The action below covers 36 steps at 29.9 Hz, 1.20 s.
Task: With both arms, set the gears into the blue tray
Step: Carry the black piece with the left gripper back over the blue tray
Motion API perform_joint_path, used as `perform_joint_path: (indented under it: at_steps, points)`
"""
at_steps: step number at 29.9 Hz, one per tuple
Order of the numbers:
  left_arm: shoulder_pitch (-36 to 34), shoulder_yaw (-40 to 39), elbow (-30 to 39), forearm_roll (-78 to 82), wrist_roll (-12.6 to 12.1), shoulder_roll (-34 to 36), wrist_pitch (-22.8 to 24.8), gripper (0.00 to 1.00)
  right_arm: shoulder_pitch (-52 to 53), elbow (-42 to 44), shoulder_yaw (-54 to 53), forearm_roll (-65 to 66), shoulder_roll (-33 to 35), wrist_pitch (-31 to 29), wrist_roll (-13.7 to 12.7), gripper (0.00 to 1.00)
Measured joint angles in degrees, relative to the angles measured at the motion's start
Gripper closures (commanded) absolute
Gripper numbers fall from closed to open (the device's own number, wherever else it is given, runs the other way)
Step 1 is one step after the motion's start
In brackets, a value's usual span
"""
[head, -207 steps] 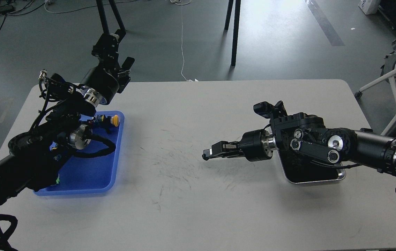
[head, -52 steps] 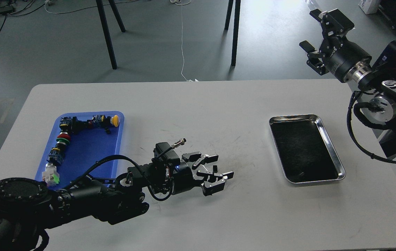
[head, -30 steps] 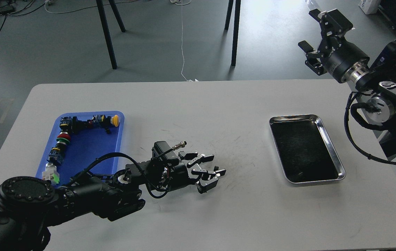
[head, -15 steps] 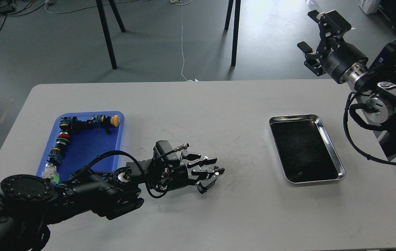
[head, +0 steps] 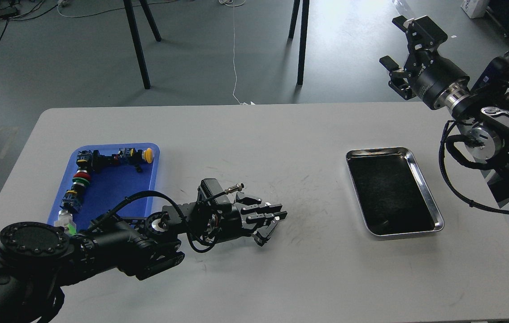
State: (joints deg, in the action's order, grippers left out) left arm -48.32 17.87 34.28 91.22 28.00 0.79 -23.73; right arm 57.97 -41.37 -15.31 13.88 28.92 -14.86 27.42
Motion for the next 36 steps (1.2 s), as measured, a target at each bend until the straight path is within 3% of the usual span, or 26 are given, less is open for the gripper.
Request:
perform_joint_path:
  at_steps: [16, 36]
  points:
    - [-4.5, 0.1, 0.1, 0.4, 0.0, 0.9, 0.4, 0.88, 0.1, 0.1, -1.0, 0.0, 0.4, 0.1, 0.1, 0.03]
    - [-9.3, 5.0, 0.8, 2.8, 0.0, 10.0, 0.5, 0.88, -2.9, 0.2, -4.5, -0.1, 0.7, 0.4, 0.4, 0.03]
